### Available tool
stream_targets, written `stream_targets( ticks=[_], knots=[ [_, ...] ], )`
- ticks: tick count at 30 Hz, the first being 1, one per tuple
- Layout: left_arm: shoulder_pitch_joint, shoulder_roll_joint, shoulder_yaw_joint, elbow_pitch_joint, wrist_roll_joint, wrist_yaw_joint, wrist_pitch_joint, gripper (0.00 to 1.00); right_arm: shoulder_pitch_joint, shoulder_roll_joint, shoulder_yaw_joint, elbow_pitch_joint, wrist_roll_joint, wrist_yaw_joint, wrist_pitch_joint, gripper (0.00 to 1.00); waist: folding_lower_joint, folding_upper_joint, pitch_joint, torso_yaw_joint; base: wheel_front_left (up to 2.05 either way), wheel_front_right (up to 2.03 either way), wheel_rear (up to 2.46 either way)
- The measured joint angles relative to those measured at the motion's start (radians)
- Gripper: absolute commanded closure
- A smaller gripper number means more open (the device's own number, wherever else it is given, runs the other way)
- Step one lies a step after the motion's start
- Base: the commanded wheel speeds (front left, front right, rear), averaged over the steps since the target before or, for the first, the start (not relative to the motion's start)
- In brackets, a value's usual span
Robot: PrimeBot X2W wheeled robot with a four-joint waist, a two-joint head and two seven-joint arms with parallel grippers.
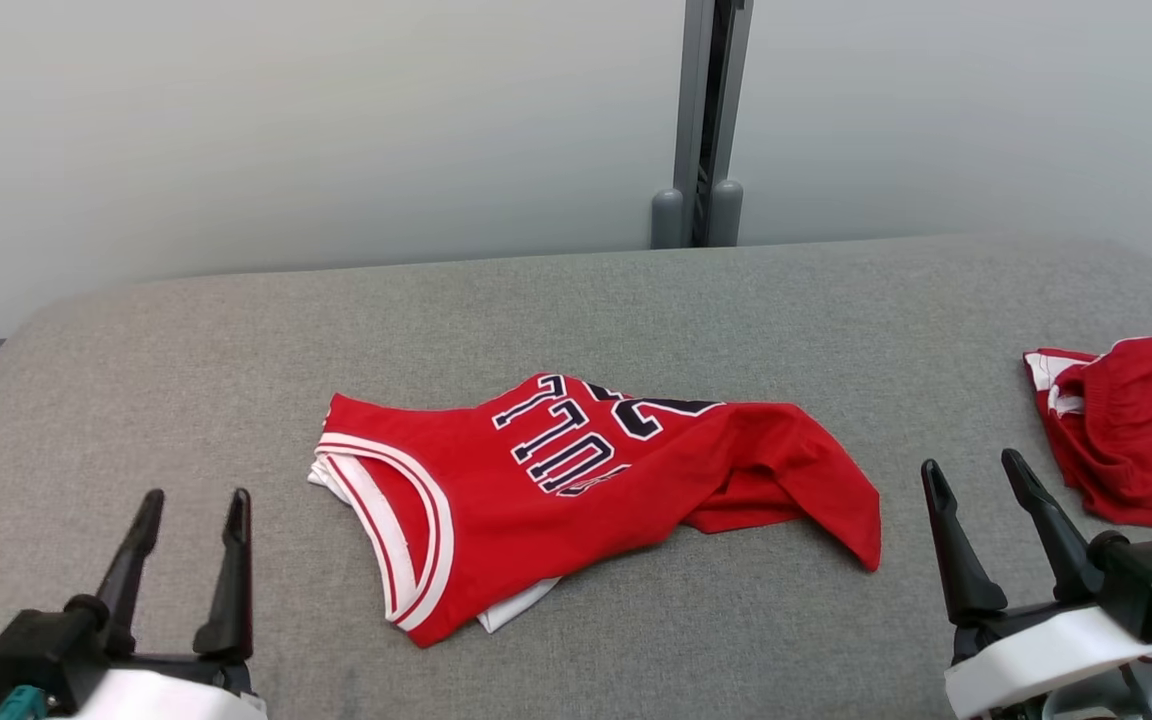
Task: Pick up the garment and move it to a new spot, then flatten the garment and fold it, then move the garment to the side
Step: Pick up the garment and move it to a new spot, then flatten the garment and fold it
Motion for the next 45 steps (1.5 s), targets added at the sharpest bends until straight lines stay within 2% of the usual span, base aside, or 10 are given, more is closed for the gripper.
stream_targets(
  ticks=[11,26,34,39,45],
  knots=[
    [0.067,0.004,-0.037,-0.046,0.007,0.019,0.051,0.00,0.052,-0.010,-0.022,-0.009,0.002,0.000,0.013,0.00,0.0000,0.0000,-0.032,-0.003,0.00,0.00,0.00],
    [0.076,0.009,-0.047,-0.077,0.007,0.044,0.071,0.00,0.065,-0.005,-0.040,-0.033,-0.001,0.000,0.025,0.00,0.0000,0.0000,-0.031,-0.004,0.00,0.00,0.00],
    [0.057,0.010,-0.045,-0.092,0.005,0.045,0.076,0.00,0.065,-0.002,-0.039,-0.035,-0.001,0.000,0.025,0.00,0.0000,0.0000,-0.022,0.022,0.00,0.00,0.00],
    [0.008,0.012,-0.041,-0.089,0.003,0.036,0.068,0.00,0.053,-0.005,0.016,-0.034,-0.001,0.000,0.037,0.00,0.0000,0.0000,-0.008,0.068,0.00,0.00,0.00],
    [-0.029,0.014,-0.032,-0.061,-0.008,0.016,0.041,0.00,-0.012,-0.017,0.174,0.020,0.018,0.000,0.053,0.00,0.0000,0.0000,0.009,0.145,0.00,0.00,0.00]
  ],
)
